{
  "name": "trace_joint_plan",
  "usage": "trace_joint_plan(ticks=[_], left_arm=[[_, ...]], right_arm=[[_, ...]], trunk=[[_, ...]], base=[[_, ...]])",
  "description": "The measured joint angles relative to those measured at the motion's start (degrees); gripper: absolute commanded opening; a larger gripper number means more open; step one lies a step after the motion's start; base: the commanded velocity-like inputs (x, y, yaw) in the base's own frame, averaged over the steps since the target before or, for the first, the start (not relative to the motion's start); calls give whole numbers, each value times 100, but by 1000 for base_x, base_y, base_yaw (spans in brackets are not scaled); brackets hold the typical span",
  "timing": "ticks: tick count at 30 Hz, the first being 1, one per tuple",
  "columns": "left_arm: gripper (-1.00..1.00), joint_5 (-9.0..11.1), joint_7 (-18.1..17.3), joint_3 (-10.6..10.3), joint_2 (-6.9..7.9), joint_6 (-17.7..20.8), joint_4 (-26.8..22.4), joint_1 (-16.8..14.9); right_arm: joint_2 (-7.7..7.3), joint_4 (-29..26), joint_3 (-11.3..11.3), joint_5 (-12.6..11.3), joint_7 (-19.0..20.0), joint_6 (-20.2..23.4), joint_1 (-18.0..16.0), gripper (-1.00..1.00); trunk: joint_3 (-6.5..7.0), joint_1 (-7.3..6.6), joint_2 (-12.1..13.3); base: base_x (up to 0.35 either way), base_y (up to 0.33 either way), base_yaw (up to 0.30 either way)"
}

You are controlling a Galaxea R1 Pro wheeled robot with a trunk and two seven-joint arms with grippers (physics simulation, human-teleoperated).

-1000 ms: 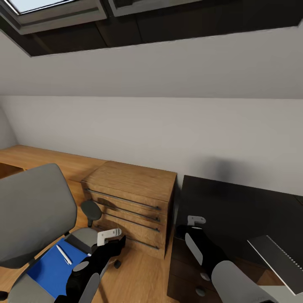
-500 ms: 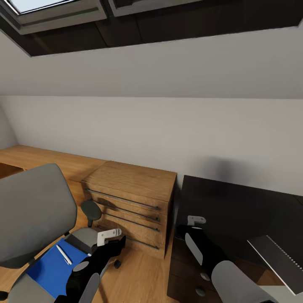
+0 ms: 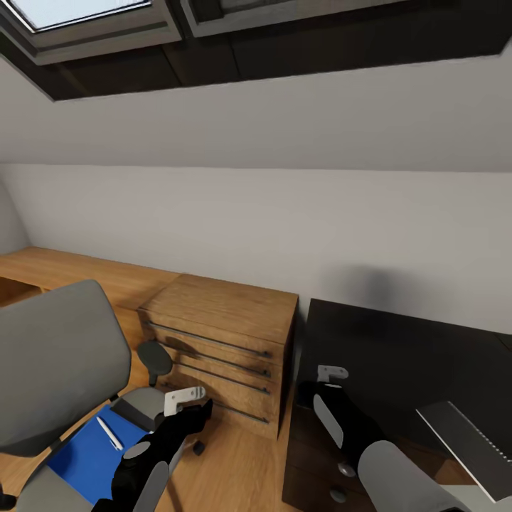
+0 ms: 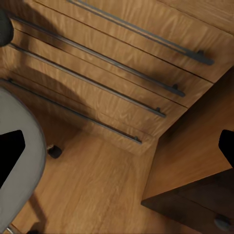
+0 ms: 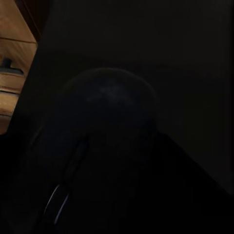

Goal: In the bedroom, organize the workspace by keeping the computer under the desk, ensuring the monitor is on the desk, placing the keyboard on the desk next to the monitor, placing the mouse on the desk next to the keyboard, moving the folder from the swivel chair onto the desk next to the mouse, stacking the notebook on top of the folder with the pen on top of the notebook, and positioning the swivel chair next to the desk.

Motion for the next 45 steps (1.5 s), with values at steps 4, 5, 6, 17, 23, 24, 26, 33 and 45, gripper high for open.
trace_joint_plan(ticks=[4, 5, 6, 17, 23, 24, 26, 33, 45], left_arm=[[100, -2, -1, -2, -4, 3, 35, 0], [100, -4, 0, -5, -7, 0, 74, 0], [100, -5, -1, -3, -8, -2, 106, 0], [100, -7, -1, -8, -5, -4, 142, 0], [100, -6, -1, 1, 0, -2, 248, 0], [100, -6, -1, 1, 0, 1, 252, 0], [100, -7, -1, 0, 0, 4, 263, 0], [100, -7, -3, 13, -7, 4, 418, -1], [100, -7, -5, -4, -8, 3, 603, 0]], right_arm=[[-9, -193, 5, 8, -11, 6, 0, -100], [-18, -413, 12, 18, -24, 17, 1, -100], [-26, -703, 16, 22, -40, 51, 9, -100], [-219, -3250, 21, 26, -73, 788, 943, -100], [-227, -3434, 8, 24, -75, 837, 1003, -100], [-228, -3443, 8, 21, -75, 837, 1003, -100], [-228, -3453, 7, 22, -75, 838, 1006, -100], [-228, -3558, -2, 25, -75, 830, 1013, -100], [-237, -3561, -2, 25, -75, 822, 1013, -100]], trunk=[[72, -88, 161], [90, -110, 200], [108, -132, 241], [198, -242, 443], [198, -239, 443], [198, -239, 443], [198, -239, 443], [202, -239, 443], [237, -240, 443]], base=[[0, 0, 0], [0, 0, 0], [0, 0, 0], [0, 0, 0], [-229, 0, 0], [-333, -40, 0], [-334, -94, 0], [-327, -153, -37], [-283, -214, -120]])
